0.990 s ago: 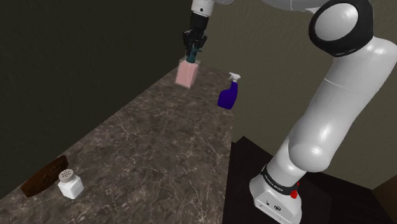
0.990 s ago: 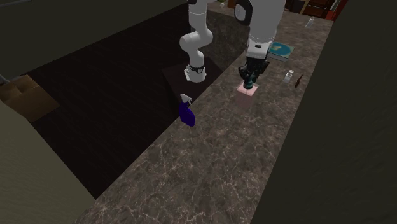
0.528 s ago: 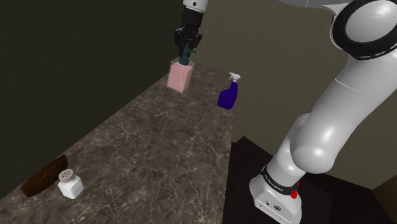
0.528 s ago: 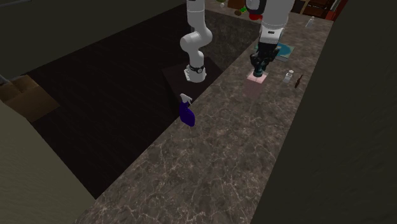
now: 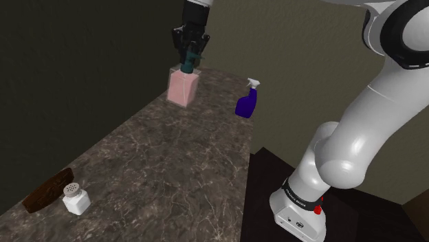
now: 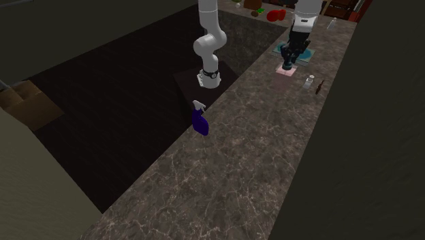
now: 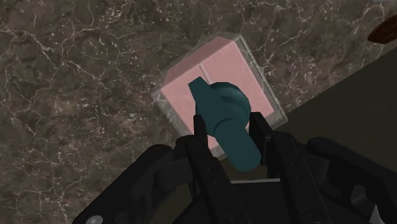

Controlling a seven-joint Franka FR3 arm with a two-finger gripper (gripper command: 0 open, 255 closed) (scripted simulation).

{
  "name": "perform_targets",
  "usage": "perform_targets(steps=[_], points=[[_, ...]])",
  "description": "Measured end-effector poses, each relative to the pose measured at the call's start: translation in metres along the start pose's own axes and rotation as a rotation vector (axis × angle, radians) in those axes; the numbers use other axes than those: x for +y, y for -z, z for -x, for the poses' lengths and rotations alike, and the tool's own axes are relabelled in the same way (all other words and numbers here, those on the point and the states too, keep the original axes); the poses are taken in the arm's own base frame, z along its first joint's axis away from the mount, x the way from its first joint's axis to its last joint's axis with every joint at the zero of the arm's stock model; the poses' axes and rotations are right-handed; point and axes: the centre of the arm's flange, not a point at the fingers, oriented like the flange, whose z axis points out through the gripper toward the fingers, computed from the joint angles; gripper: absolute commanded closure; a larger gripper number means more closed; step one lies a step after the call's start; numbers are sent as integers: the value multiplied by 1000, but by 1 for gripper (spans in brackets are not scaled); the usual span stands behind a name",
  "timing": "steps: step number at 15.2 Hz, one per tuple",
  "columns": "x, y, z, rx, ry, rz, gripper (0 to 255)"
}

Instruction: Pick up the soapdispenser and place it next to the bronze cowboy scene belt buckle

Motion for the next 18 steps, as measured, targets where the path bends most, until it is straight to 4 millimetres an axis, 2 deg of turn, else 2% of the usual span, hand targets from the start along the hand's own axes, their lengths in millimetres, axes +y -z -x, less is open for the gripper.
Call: perform_targets(steps=[5,18], points=[[-54,4,31,0,0,0,255],[-211,22,109,0,0,1,255]])
